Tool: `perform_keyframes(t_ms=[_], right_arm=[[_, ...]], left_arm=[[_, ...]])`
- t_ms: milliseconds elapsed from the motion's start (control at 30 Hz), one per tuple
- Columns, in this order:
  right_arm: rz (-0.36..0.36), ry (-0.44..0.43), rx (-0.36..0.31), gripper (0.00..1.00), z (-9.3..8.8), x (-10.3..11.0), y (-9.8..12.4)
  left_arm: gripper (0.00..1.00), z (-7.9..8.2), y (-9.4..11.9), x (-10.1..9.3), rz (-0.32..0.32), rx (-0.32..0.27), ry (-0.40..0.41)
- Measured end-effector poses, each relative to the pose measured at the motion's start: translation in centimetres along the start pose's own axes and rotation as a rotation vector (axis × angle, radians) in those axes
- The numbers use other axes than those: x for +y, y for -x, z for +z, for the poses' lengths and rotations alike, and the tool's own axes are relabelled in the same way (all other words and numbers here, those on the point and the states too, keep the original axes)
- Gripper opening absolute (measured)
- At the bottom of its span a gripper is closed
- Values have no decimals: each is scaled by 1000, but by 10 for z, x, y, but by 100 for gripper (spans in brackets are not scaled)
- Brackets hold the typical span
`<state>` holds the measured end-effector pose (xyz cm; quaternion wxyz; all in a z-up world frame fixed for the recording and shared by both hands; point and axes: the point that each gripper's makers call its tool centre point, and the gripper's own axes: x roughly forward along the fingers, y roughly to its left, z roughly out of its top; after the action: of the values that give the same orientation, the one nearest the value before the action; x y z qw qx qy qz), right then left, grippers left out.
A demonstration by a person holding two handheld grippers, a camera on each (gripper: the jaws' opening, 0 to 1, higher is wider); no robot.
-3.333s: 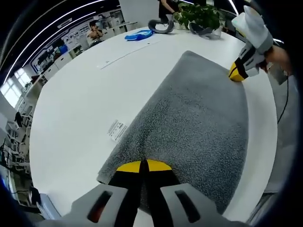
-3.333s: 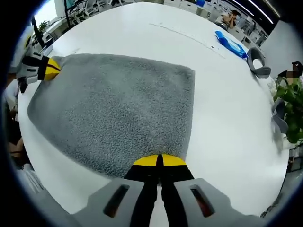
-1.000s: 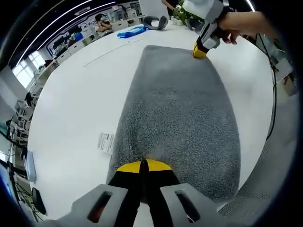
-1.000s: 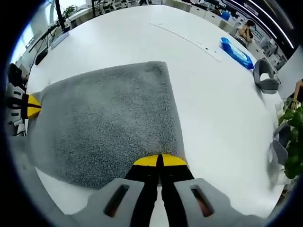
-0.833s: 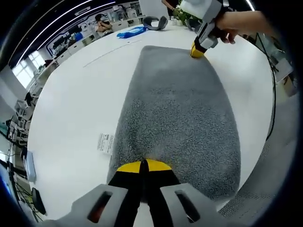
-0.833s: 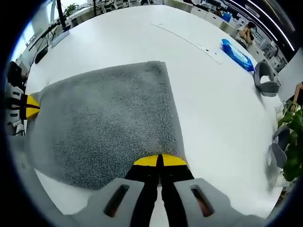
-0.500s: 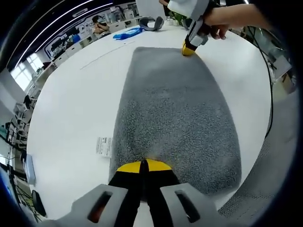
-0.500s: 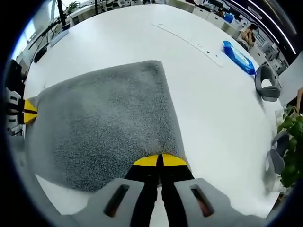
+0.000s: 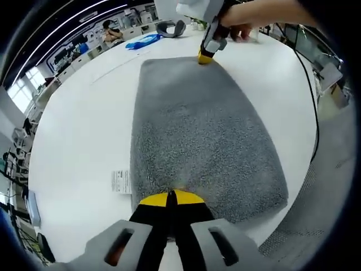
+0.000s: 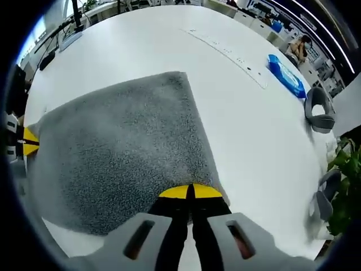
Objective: Fold the towel on the table until its edges align and the towel forms a compact rectangular stack.
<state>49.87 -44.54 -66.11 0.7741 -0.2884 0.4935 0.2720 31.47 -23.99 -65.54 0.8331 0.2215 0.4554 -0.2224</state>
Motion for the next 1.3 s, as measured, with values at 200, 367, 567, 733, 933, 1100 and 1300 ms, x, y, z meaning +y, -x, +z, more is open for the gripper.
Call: perform_keyframes(t_ms=[200, 367, 567, 733, 933, 1100, 1300], right_arm=[[-5, 20, -4, 0, 5, -2, -2], [-11, 42, -4, 0, 9, -7, -5], [5, 16, -14, 0, 13, -10, -6], [20, -6, -26, 0, 17, -14, -8], [31, -14, -36, 0, 20, -11, -5], [37, -17, -41, 0, 25, -14, -5], [51, -30, -48, 0, 32, -19, -8]], left_arm=[[2, 4, 0, -8, -7, 7, -50], [2, 5, 0, -13, -25, 4, -49], [2, 8, 0, -19, -40, 2, -46], [2, 11, -1, -25, -59, 2, -38], [2, 16, -2, -35, -81, -4, -44], [2, 22, -4, -44, -118, -7, -11], [2, 30, -6, -57, -126, -20, -67]])
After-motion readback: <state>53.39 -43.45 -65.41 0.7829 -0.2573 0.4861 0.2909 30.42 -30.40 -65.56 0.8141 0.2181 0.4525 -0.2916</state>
